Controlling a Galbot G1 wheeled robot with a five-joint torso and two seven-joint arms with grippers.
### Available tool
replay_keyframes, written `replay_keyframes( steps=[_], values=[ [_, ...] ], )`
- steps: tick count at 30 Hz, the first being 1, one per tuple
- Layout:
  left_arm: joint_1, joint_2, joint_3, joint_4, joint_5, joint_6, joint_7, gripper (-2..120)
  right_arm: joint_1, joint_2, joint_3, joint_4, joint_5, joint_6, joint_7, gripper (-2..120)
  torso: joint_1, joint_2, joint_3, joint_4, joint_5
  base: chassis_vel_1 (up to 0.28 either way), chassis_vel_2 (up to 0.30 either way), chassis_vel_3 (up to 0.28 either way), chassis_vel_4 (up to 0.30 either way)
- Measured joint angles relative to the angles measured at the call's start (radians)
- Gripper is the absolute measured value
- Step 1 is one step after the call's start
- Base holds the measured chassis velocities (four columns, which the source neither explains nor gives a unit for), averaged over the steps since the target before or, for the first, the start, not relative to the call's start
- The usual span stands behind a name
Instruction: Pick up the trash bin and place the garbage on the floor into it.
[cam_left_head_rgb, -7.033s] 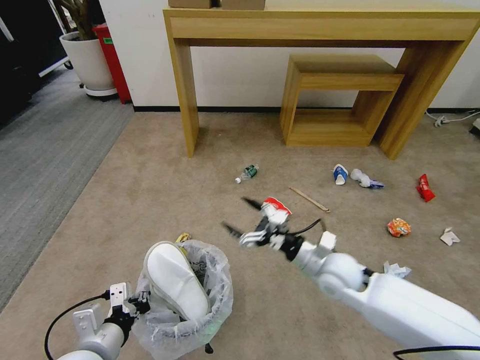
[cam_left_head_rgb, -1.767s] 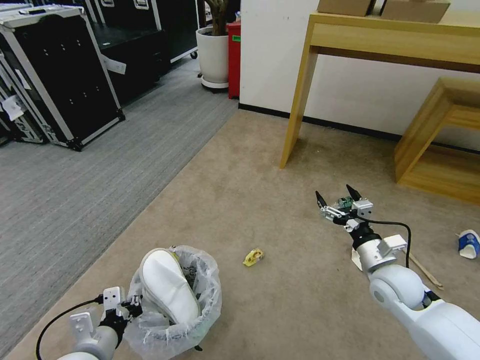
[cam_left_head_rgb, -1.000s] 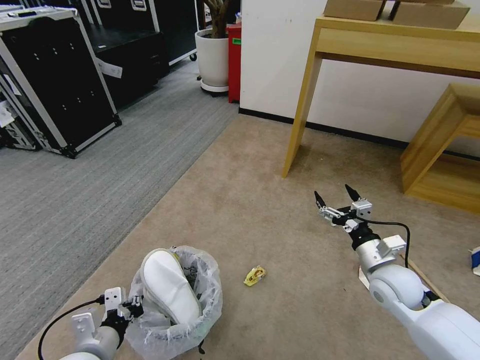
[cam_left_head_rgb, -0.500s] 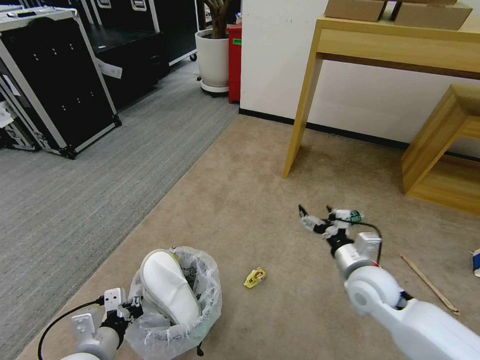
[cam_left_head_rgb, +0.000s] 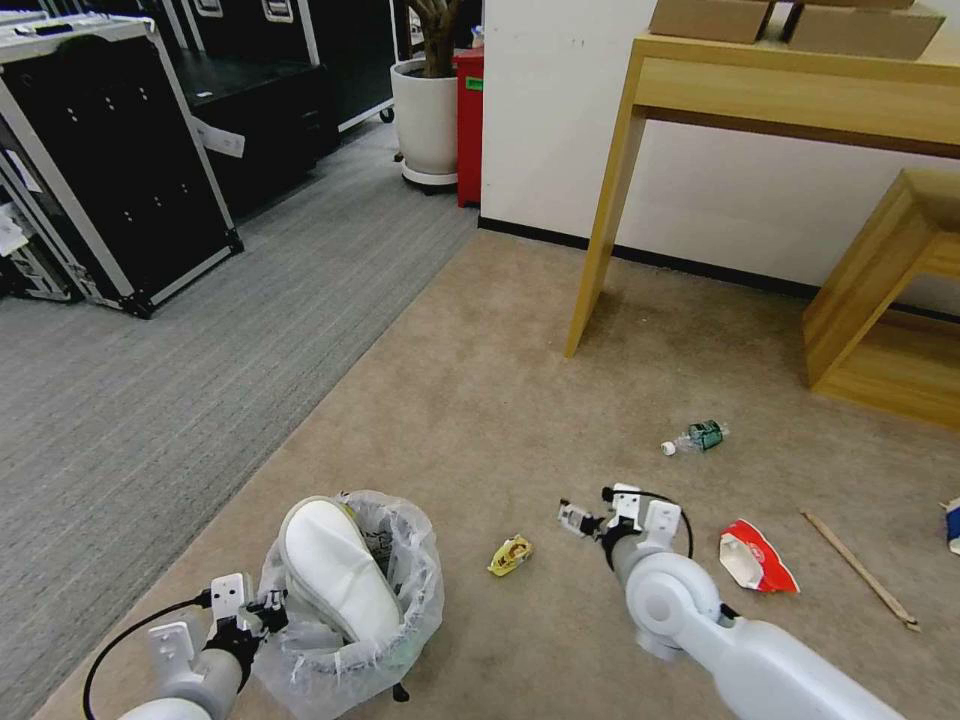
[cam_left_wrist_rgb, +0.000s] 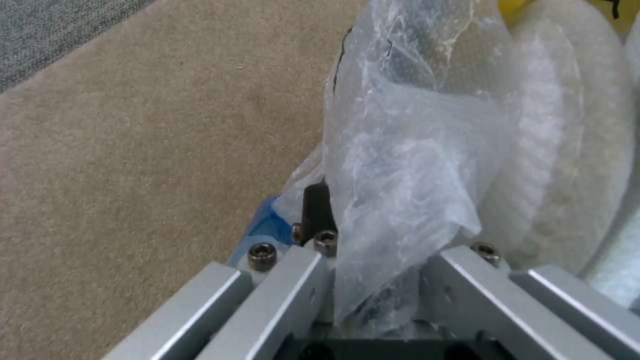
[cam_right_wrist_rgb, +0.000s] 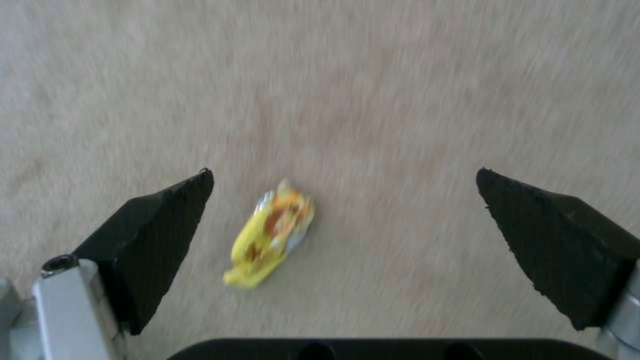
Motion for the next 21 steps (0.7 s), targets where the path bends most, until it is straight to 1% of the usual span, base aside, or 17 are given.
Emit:
replay_keyframes(
  steps=[2, 4, 6, 7, 8, 11, 12, 15, 16, 18, 19, 21],
  values=[
    [-0.007, -0.001, 0.003, 0.007, -0.001, 0.0, -0.001, 1, 0.013, 0.042, -0.021, -0.023, 0.041, -0.008, 0.053, 100, 0.0, 0.0, 0.0, 0.0, -0.0001, 0.0, 0.0, 0.0, 0.0],
    [-0.008, -0.001, 0.004, 0.009, -0.001, 0.0, -0.001, 1, 0.018, 0.056, -0.028, -0.034, 0.048, -0.009, 0.068, 100, 0.0, 0.0, 0.0, 0.0, 0.0001, 0.0, 0.0, 0.0, 0.0],
    [-0.011, -0.005, 0.003, 0.013, -0.002, -0.001, -0.001, 1, 0.031, 0.103, -0.045, -0.085, 0.057, -0.006, 0.091, 100, 0.0, 0.0, 0.0, 0.0, 0.0, 0.0, 0.0, 0.0, 0.0],
    [-0.011, -0.006, 0.003, 0.014, -0.002, -0.002, -0.001, 1, 0.037, 0.128, -0.045, -0.108, 0.063, -0.006, 0.094, 100, 0.0, 0.0, 0.0, 0.0, 0.0, 0.0, 0.0, 0.0, 0.0],
    [-0.011, -0.006, 0.003, 0.014, -0.002, -0.002, -0.001, 1, 0.037, 0.128, -0.045, -0.108, 0.063, -0.006, 0.094, 100, 0.0, 0.0, 0.0, 0.0, 0.0, 0.0, 0.0, 0.0, 0.0],
    [-0.01, -0.012, 0.004, 0.017, -0.001, -0.003, -0.002, 1, 0.054, 0.206, -0.045, -0.181, 0.076, -0.004, 0.101, 100, 0.0, 0.0, 0.0, 0.0001, 0.0, 0.0, 0.0, 0.0, 0.0],
    [-0.01, -0.012, 0.004, 0.017, -0.001, -0.003, -0.002, 1, 0.054, 0.206, -0.045, -0.181, 0.076, -0.004, 0.101, 100, 0.0, 0.0, 0.0, 0.0001, 0.0, 0.0, 0.0, 0.0, 0.0],
    [-0.006, -0.017, 0.004, 0.016, 0.0, -0.004, -0.003, 1, 0.06, 0.269, -0.058, -0.251, 0.066, 0.007, 0.096, 100, 0.0, 0.0, 0.0, 0.0, -0.0001, 0.0, 0.0, 0.0, 0.0],
    [-0.006, -0.017, 0.004, 0.016, 0.0, -0.004, -0.003, 1, 0.06, 0.269, -0.058, -0.251, 0.066, 0.007, 0.096, 100, 0.0, 0.0, 0.0, 0.0, -0.0001, 0.0, 0.0, 0.0, 0.0],
    [0.002, -0.014, 0.001, 0.013, 0.0, -0.004, -0.004, 1, 0.066, 0.289, -0.068, -0.298, 0.052, 0.017, 0.084, 100, 0.0, 0.0, 0.0, -0.0003, -0.0005, 0.0, 0.0, 0.0, 0.0],
    [0.002, -0.014, 0.001, 0.013, 0.0, -0.004, -0.004, 1, 0.066, 0.289, -0.068, -0.298, 0.052, 0.017, 0.084, 100, 0.0, 0.0, 0.0, -0.0003, -0.0005, 0.0, 0.0, 0.0, 0.0],
    [0.01, -0.01, -0.002, 0.009, -0.001, -0.004, -0.005, 1, 0.075, 0.303, -0.077, -0.337, 0.035, 0.03, 0.07, 100, 0.0, 0.0, 0.0, -0.0004, -0.0006, 0.0, 0.0, 0.0, 0.0]
  ],
)
